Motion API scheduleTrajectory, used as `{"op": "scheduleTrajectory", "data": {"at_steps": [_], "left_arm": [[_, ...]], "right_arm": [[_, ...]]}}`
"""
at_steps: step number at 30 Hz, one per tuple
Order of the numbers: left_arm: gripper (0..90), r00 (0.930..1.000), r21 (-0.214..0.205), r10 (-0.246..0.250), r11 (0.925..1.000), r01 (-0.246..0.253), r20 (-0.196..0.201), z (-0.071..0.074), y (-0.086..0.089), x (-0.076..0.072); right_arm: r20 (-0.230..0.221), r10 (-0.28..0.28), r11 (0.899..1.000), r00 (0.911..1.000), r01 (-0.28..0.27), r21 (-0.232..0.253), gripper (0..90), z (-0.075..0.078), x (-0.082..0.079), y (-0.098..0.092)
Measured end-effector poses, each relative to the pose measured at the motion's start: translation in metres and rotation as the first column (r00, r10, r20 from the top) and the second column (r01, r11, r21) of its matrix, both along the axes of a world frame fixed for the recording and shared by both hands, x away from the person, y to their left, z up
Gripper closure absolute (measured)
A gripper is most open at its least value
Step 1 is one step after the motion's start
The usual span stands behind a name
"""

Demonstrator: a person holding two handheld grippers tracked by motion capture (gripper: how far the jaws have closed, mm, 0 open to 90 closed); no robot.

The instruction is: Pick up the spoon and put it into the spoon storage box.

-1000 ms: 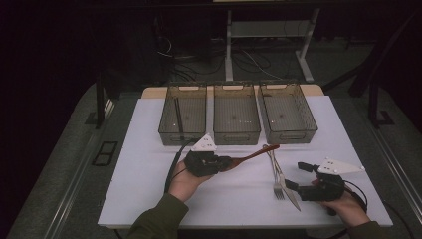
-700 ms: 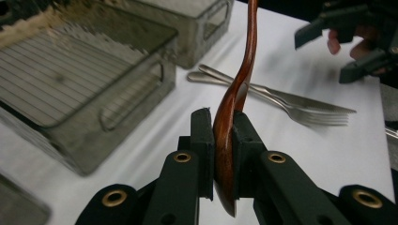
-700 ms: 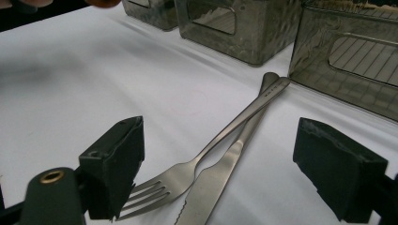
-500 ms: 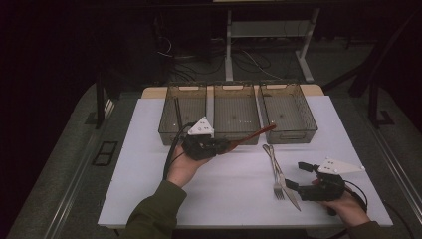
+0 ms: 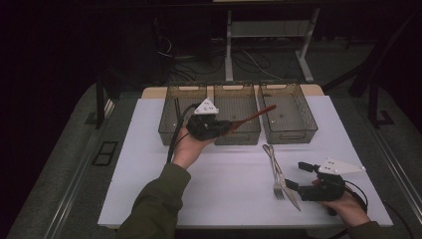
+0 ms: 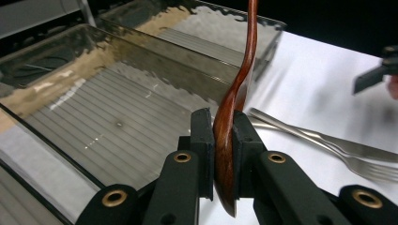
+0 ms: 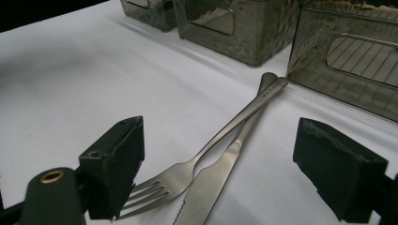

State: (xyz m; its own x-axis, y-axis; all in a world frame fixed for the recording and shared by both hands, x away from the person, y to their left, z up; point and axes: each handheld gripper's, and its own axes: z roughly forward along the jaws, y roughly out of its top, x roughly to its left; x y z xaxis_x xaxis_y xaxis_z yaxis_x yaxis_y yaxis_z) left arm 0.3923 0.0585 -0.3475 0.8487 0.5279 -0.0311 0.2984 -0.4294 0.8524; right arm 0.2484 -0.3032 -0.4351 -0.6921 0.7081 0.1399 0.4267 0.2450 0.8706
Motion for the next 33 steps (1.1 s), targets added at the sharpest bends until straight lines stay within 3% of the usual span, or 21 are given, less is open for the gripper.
{"op": "scheduleTrajectory", "data": {"at_steps": [8,14,19,26,33], "left_arm": [[81.0,0.9984,0.014,0.056,0.9983,-0.056,0.002,0.007,-0.003,0.025],[81.0,0.9952,0.064,0.098,0.9932,-0.098,0.001,0.004,-0.011,0.040],[81.0,0.9921,0.113,0.125,0.9858,-0.124,-0.003,-0.001,-0.015,0.049],[80.9,0.9851,0.140,0.169,0.9768,-0.162,-0.034,-0.011,-0.012,0.058],[80.9,0.9746,0.196,0.214,0.9605,-0.197,-0.067,-0.019,-0.012,0.061]], "right_arm": [[0.000,-0.002,1.000,1.0000,0.002,0.001,16.1,0.000,0.000,0.000],[0.000,-0.001,1.000,1.0000,0.001,0.001,16.1,0.000,0.000,-0.001],[0.002,0.000,1.000,1.0000,0.000,0.002,16.1,0.000,0.000,-0.001],[0.003,0.001,1.000,1.0000,-0.001,0.001,16.1,0.000,0.000,-0.002],[0.003,0.001,1.000,1.0000,-0.001,0.003,16.1,0.000,0.000,-0.002]]}}
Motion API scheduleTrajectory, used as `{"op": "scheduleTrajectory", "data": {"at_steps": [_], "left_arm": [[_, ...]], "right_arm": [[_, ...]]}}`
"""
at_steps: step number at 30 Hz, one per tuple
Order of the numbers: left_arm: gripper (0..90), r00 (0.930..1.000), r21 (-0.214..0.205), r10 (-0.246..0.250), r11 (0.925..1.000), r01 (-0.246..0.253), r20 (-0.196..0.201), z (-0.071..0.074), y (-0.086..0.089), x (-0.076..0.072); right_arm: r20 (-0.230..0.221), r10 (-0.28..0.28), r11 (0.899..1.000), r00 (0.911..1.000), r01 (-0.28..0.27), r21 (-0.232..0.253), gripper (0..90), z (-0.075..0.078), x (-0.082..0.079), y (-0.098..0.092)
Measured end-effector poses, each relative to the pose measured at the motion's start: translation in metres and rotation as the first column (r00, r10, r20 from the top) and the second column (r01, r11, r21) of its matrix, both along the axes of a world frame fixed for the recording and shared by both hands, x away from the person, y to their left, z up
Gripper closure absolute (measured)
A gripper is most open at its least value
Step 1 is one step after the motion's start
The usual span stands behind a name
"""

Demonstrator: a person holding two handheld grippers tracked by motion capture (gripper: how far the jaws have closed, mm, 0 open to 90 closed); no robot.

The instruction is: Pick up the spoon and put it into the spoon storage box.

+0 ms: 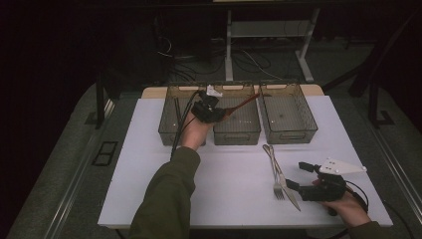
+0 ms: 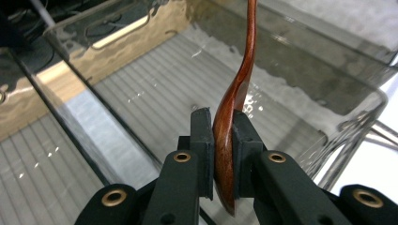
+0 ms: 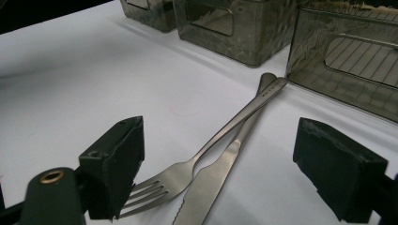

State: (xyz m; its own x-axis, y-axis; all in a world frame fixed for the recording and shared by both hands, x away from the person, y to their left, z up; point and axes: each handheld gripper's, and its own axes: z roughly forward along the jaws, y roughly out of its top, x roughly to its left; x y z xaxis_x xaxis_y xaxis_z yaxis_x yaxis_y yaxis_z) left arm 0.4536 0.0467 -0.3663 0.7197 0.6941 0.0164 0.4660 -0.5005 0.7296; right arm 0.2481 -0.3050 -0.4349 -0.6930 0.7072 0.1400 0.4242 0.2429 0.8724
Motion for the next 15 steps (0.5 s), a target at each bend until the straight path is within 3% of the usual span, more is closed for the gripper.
{"op": "scheduleTrajectory", "data": {"at_steps": [8,15], "left_arm": [[80.5,0.9997,0.022,0.003,0.9997,-0.003,-0.024,-0.007,-0.002,0.001],[80.3,0.9990,0.010,0.015,0.9998,-0.015,-0.041,-0.012,-0.003,0.001]], "right_arm": [[0.000,0.000,1.000,1.0000,0.000,0.000,16.1,0.000,0.000,0.000],[0.000,0.000,1.000,1.0000,0.000,0.000,16.1,0.000,0.000,0.000]]}}
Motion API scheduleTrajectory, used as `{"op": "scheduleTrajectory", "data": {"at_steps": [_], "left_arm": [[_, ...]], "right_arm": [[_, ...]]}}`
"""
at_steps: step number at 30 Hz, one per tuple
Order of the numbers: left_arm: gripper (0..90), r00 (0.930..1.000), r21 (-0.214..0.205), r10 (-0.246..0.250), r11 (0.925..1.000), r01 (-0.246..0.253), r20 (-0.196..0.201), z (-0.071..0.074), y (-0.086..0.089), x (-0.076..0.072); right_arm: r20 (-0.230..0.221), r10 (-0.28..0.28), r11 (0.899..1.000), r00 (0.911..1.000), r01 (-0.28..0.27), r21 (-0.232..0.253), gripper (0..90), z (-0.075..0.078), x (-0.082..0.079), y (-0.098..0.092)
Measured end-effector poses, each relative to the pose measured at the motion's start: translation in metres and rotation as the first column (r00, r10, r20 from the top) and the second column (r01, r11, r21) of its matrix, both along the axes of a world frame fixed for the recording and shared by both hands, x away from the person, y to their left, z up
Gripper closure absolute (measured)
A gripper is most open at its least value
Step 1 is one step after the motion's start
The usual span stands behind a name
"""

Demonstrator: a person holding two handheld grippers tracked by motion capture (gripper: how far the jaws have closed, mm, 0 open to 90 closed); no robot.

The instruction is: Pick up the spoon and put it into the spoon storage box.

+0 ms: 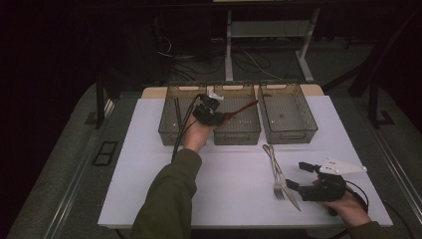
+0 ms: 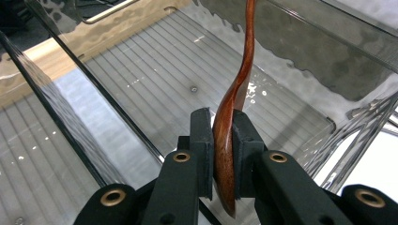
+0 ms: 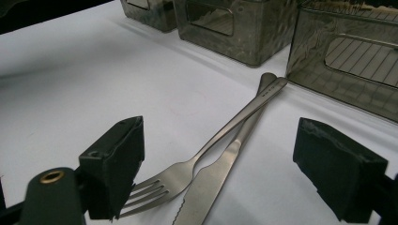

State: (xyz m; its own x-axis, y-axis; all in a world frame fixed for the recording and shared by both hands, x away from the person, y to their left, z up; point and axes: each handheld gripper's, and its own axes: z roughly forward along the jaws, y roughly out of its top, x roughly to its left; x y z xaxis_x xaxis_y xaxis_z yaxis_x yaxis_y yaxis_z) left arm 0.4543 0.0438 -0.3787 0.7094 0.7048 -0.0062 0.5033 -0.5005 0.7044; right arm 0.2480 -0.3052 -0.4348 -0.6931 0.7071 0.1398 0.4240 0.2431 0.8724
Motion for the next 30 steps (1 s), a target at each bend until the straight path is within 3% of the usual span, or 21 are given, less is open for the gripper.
{"op": "scheduleTrajectory", "data": {"at_steps": [9,15,20,26,30], "left_arm": [[68.7,0.9996,-0.026,-0.017,0.9995,0.017,0.020,0.002,0.001,-0.002],[61.2,0.9982,-0.071,-0.047,0.9962,0.049,0.037,0.008,0.002,-0.006],[54.5,0.9949,-0.139,-0.078,0.9865,0.086,0.065,0.014,0.010,-0.013],[50.1,0.9889,-0.185,-0.107,0.9748,0.124,0.103,0.021,0.019,-0.028],[47.7,0.9832,-0.194,-0.129,0.9690,0.153,0.129,0.026,0.026,-0.041]], "right_arm": [[0.001,0.002,1.000,1.0000,-0.002,-0.001,16.1,0.000,0.000,0.000],[0.001,0.003,1.000,1.0000,-0.003,-0.002,16.1,0.000,0.000,0.000],[-0.001,0.002,1.000,1.0000,-0.002,0.000,16.1,0.000,0.000,0.000],[-0.001,0.003,1.000,1.0000,-0.003,-0.001,16.1,0.001,0.000,0.000],[-0.003,0.002,1.000,1.0000,-0.002,-0.003,16.1,0.000,0.000,0.000]]}}
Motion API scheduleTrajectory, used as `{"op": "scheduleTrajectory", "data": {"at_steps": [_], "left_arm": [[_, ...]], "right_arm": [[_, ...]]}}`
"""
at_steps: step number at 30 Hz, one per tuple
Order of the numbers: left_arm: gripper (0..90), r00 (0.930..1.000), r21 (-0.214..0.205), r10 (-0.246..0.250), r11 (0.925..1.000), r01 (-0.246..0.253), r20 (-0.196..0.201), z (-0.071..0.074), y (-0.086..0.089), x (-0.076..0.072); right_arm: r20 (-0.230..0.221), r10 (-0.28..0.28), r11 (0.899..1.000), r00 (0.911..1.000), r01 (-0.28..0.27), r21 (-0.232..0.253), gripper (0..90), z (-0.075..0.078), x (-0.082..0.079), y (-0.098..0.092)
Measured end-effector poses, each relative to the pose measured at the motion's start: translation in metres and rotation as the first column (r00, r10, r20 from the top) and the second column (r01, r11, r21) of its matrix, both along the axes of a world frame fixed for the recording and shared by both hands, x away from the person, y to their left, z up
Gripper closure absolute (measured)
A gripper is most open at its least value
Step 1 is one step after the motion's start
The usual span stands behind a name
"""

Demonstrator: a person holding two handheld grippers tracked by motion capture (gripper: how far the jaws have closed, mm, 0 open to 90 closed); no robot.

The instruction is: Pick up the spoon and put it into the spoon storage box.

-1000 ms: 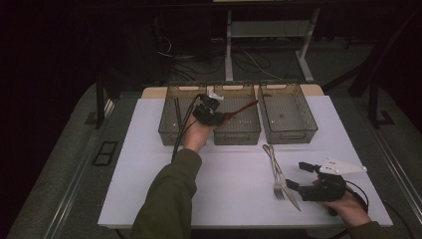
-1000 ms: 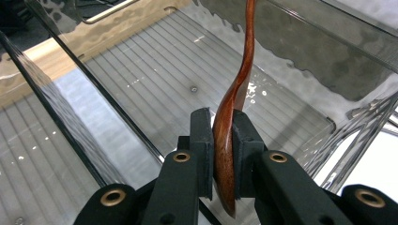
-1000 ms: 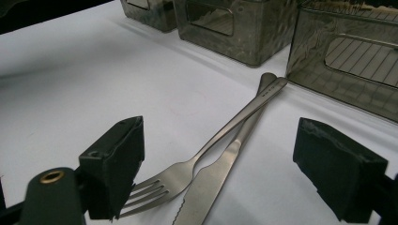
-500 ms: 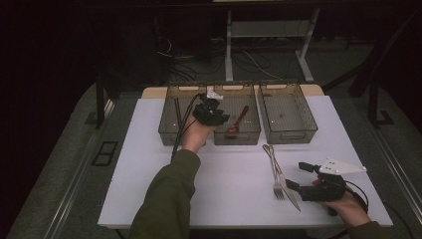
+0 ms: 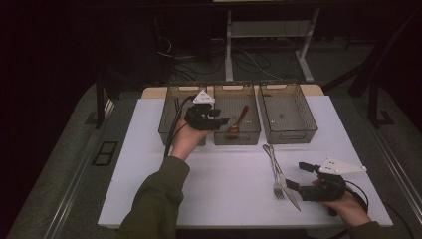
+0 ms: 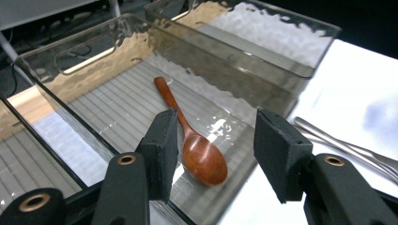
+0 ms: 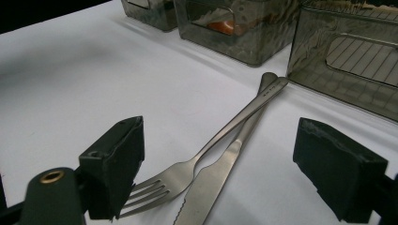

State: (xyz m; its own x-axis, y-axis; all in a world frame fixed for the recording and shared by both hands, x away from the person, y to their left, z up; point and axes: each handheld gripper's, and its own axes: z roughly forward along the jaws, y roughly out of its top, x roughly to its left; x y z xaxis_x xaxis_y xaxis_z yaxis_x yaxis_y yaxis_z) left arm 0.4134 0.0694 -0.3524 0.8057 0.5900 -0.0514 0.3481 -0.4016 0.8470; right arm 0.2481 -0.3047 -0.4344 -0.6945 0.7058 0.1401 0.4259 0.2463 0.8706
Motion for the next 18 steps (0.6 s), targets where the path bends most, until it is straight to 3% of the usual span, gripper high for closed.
{"op": "scheduleTrajectory", "data": {"at_steps": [5,9,18], "left_arm": [[43.6,0.9996,-0.030,-0.022,0.9993,0.022,0.019,0.003,0.007,-0.019],[37.9,0.9983,-0.021,-0.057,0.9982,0.057,0.013,0.000,0.013,-0.035],[29.1,0.9962,-0.034,-0.087,0.9956,0.087,-0.003,-0.018,0.026,-0.070]], "right_arm": [[-0.001,-0.002,1.000,1.0000,0.002,0.000,16.1,0.000,0.000,0.000],[-0.002,-0.002,1.000,1.0000,0.002,0.001,16.1,0.000,0.000,0.000],[-0.008,-0.001,1.000,1.0000,0.001,0.000,16.1,0.000,0.000,0.001]]}}
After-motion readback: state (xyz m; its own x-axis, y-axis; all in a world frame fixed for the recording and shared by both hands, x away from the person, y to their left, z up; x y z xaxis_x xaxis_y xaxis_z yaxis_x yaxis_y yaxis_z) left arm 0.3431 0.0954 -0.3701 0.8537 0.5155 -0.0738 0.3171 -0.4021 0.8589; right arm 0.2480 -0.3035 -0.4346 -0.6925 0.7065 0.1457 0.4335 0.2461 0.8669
